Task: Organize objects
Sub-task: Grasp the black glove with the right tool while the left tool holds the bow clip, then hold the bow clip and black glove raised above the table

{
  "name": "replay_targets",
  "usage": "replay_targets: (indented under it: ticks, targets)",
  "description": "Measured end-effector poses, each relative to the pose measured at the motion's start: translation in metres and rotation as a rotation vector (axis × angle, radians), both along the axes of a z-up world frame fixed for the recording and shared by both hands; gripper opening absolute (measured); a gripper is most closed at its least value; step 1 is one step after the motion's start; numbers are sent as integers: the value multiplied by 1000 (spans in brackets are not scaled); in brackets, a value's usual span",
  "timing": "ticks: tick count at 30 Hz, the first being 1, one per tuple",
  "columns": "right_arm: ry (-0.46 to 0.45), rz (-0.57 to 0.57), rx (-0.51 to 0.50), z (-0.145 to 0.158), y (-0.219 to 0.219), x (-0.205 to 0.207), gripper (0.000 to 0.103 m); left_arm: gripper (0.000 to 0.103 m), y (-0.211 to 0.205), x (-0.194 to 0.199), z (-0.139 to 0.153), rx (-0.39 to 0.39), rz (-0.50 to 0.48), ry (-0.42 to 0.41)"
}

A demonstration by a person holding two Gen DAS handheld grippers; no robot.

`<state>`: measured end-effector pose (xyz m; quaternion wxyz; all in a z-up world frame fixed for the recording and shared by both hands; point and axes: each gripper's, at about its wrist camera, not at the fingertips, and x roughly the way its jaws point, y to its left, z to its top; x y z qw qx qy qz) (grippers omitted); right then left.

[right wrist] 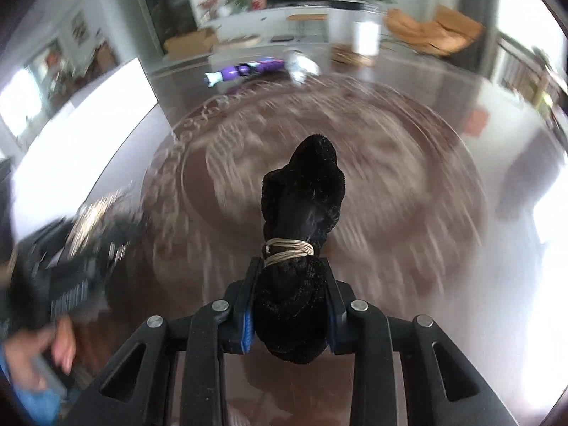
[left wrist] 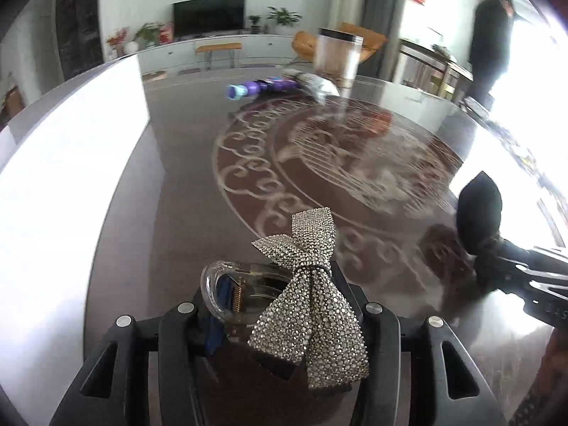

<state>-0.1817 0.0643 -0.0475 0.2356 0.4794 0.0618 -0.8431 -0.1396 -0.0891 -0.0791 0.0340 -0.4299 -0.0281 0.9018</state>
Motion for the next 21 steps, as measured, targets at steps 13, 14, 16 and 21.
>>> replay_targets:
  ticks: [13,14,16,21]
  targets:
    - [71,-201,-134,-10,60,55,88,84,29,13,-3,-87,-71,-32]
    - [79,-199,-132,-11,59,55,89,90,32,12,-3,-103,-74,-34]
    - [97,-188,-117,-12,52,56,93,93,30,11,-3,-96,-66,-41]
    - [98,-160,-93,-14,47,56,97,101,28,4,-6,-92,-42,-54]
